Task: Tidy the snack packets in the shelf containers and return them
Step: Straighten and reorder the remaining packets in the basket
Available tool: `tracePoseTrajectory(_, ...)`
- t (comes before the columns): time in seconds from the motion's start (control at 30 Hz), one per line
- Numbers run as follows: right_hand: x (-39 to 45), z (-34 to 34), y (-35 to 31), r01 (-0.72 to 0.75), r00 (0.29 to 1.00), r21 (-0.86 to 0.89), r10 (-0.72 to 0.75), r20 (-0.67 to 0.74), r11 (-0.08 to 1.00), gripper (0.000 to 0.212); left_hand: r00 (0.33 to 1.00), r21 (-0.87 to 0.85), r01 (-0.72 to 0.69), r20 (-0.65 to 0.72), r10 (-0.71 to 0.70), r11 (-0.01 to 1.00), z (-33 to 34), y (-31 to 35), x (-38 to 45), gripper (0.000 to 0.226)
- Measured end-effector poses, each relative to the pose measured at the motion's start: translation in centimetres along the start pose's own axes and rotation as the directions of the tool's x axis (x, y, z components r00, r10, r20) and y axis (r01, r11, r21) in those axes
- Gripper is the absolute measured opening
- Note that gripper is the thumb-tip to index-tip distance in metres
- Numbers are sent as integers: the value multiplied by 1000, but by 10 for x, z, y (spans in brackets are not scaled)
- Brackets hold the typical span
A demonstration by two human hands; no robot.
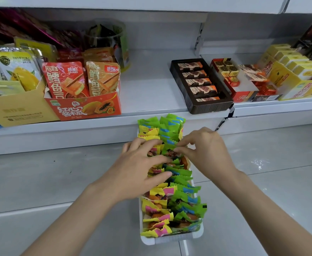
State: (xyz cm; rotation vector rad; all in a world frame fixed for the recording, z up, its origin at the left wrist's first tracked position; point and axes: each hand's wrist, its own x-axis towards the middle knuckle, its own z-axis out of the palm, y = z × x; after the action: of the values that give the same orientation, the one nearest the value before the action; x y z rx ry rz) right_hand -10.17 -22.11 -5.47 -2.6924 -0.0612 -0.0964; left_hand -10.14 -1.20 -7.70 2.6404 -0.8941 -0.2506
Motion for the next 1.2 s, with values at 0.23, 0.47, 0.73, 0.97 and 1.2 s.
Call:
tracePoseTrajectory(0.23,4,12,-13,-18,987,-205,50,153,979,21,998,-25,-46,-55,44,999,1,-2,-10,55)
tracePoseTrajectory(0.47,19,-8,6,-94,995,79,92,23,992,16,993,-39,-104,-56,102,994,-7,-1,9,56)
tracePoseTrajectory(0.73,25,15,-7,30,998,-238,-16,62,971,31,990,-106,-99,-109,87,989,3,-1,10,50)
tracePoseTrajectory(0.97,16,3,3,74,996,86,-68,-66,994,9,985,-106,-118,-136,103,987,4,-5,6,50)
tracePoseTrajectory(1.2,13,-54,10,-6,991,583,83,-106,812,24,986,-116,-89,-148,71,989,4,0,12,49)
